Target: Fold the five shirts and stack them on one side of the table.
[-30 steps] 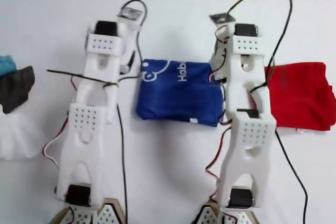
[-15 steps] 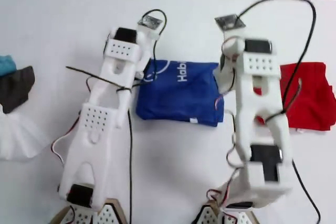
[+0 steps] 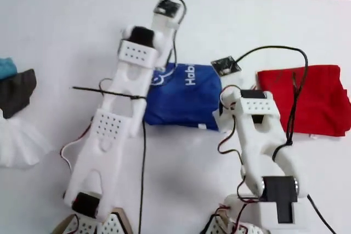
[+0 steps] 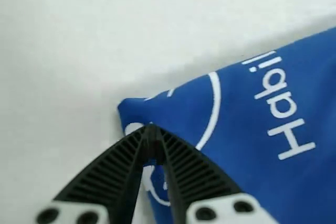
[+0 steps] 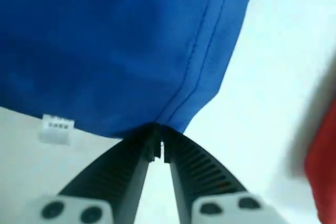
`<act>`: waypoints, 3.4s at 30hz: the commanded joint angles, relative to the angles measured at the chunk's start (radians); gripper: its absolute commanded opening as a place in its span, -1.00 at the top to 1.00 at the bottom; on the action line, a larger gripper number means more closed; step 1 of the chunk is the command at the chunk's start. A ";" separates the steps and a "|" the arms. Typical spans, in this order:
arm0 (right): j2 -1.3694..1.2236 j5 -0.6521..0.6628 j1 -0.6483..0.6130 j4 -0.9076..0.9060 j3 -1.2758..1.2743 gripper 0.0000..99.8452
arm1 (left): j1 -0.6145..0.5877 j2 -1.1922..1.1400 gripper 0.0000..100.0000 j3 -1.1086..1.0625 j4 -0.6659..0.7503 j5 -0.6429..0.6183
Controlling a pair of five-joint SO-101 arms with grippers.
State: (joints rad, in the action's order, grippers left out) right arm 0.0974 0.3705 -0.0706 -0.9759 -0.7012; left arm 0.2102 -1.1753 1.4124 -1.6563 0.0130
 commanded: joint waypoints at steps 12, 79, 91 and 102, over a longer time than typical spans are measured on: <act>0.005 0.002 -0.001 -0.010 0.032 0.95 | -0.015 -0.055 0.95 0.196 -0.107 -0.003; -0.697 -0.414 -0.071 -0.438 1.020 0.36 | -0.489 1.582 0.95 -2.054 0.580 0.193; -1.013 -0.347 -0.059 -0.699 1.339 0.53 | -0.537 1.587 0.95 -2.054 0.580 0.195; -1.090 -0.161 -0.039 -0.731 1.396 0.95 | -0.537 1.588 0.95 -2.054 0.580 0.193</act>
State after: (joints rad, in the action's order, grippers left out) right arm -0.9490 0.1956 -0.1335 -1.6801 0.6951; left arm -0.3207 0.3636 -0.6406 -1.0840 0.2002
